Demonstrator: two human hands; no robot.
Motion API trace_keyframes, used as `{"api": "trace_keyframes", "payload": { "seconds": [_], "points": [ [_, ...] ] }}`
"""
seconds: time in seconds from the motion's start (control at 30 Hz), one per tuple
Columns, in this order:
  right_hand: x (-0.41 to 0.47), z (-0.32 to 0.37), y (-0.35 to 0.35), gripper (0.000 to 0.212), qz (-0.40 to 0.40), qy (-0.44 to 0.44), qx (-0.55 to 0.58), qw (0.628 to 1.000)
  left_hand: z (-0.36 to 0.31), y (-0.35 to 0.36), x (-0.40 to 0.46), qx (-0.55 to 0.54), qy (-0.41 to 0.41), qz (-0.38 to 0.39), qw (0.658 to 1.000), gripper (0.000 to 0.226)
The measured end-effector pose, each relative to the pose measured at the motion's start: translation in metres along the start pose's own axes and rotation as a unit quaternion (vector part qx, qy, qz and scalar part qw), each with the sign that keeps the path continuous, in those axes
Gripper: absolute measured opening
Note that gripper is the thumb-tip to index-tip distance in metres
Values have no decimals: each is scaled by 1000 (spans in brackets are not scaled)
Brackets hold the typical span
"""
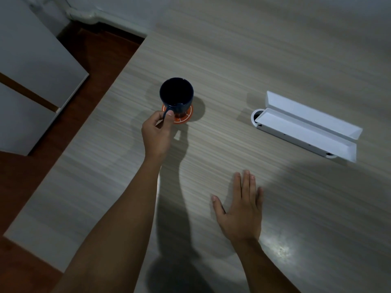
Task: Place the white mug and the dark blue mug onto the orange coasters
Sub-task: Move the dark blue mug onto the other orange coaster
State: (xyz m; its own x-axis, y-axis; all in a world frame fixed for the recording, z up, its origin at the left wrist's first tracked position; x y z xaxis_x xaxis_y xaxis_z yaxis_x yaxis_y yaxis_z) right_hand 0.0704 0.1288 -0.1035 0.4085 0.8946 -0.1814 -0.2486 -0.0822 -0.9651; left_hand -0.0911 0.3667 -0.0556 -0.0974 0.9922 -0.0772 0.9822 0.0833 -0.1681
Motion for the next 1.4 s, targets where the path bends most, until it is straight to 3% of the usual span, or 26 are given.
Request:
{"api": "trace_keyframes", "payload": {
  "seconds": [0.43,0.93,1.13,1.4],
  "points": [
    [0,-1,2,93,-3,0,-6,1000,3,-2,-2,-30,-4,-41,999,24],
    [0,-2,3,92,3,-1,1,1000,-2,5,-2,-12,-2,-36,999,25],
    [-1,-3,4,92,2,-5,5,1000,-2,6,-10,-5,-4,-22,1000,15],
    [-3,-4,-1,92,9,-10,20,1000,-8,-16,-50,16,-1,11,1000,42]
  ]
}}
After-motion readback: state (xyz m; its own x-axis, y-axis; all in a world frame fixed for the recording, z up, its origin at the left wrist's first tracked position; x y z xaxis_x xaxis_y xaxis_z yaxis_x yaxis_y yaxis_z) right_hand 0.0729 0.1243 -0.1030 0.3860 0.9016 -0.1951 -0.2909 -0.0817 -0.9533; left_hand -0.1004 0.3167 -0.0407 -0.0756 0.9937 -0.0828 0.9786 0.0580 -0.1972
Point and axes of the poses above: each hand's wrist, its own x-axis towards the middle knuckle, its own y-axis out of the palm, z = x × y, the point moved 1 cm from there along x, towards the middle knuckle
